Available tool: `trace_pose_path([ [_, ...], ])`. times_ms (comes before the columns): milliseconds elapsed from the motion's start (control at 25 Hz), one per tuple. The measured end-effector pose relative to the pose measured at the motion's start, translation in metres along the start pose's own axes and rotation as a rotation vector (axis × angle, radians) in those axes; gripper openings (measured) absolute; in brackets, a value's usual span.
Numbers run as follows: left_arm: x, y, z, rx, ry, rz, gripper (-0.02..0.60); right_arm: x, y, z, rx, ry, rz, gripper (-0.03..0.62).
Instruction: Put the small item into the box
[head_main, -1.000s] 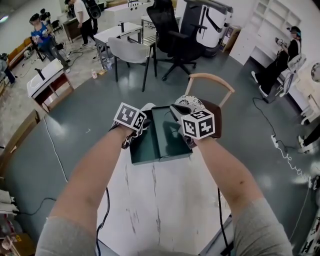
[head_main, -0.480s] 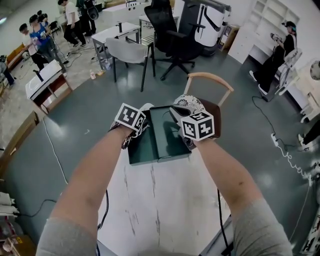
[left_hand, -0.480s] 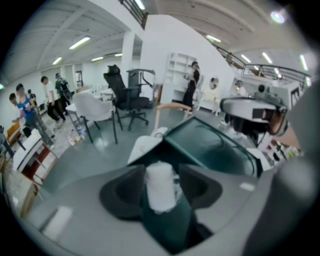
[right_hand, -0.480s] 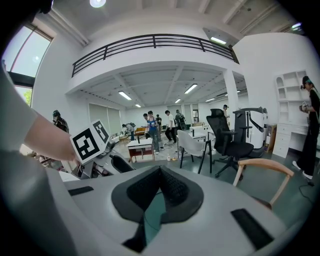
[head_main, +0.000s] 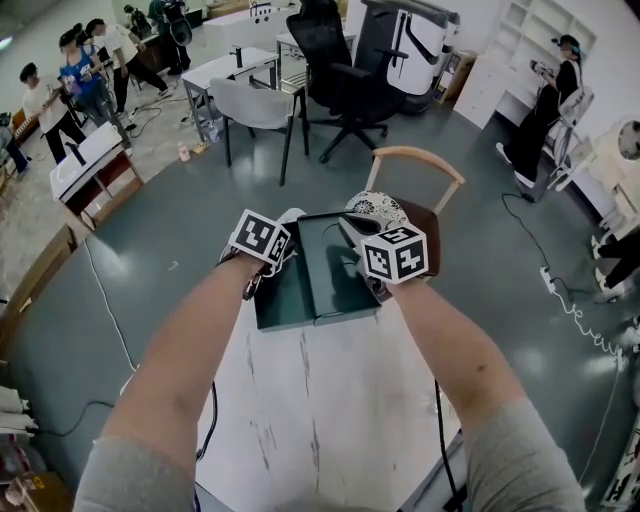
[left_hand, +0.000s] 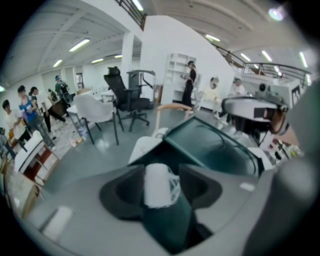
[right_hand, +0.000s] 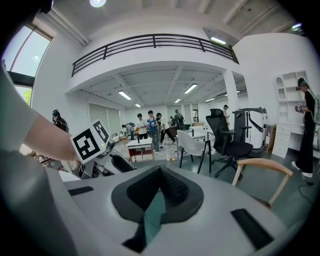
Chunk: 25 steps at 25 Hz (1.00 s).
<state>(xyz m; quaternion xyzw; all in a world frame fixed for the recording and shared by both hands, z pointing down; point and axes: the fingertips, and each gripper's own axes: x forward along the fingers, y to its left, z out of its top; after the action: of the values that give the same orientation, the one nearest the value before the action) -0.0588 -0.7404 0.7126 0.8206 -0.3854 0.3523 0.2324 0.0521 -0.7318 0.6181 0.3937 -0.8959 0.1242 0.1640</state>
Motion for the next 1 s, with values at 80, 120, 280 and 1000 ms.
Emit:
trace_pose_path([
  [80, -0.001, 0.001, 0.001, -0.002, -0.006, 0.001, 0.224, 0.0, 0.0, 0.001, 0.001, 0.0, -0.001, 0.008],
  [120, -0.001, 0.001, 0.002, -0.002, -0.007, 0.001, 0.224, 0.0, 0.0, 0.003, 0.002, 0.0, -0.002, 0.008],
  [280, -0.002, -0.003, 0.002, -0.001, -0.017, -0.004, 0.224, -0.004, 0.001, 0.003, 0.002, -0.002, -0.003, 0.008],
  [1000, -0.052, -0.009, 0.031, -0.02, -0.171, -0.003, 0.224, -0.034, 0.018, 0.025, -0.002, -0.007, -0.017, 0.008],
])
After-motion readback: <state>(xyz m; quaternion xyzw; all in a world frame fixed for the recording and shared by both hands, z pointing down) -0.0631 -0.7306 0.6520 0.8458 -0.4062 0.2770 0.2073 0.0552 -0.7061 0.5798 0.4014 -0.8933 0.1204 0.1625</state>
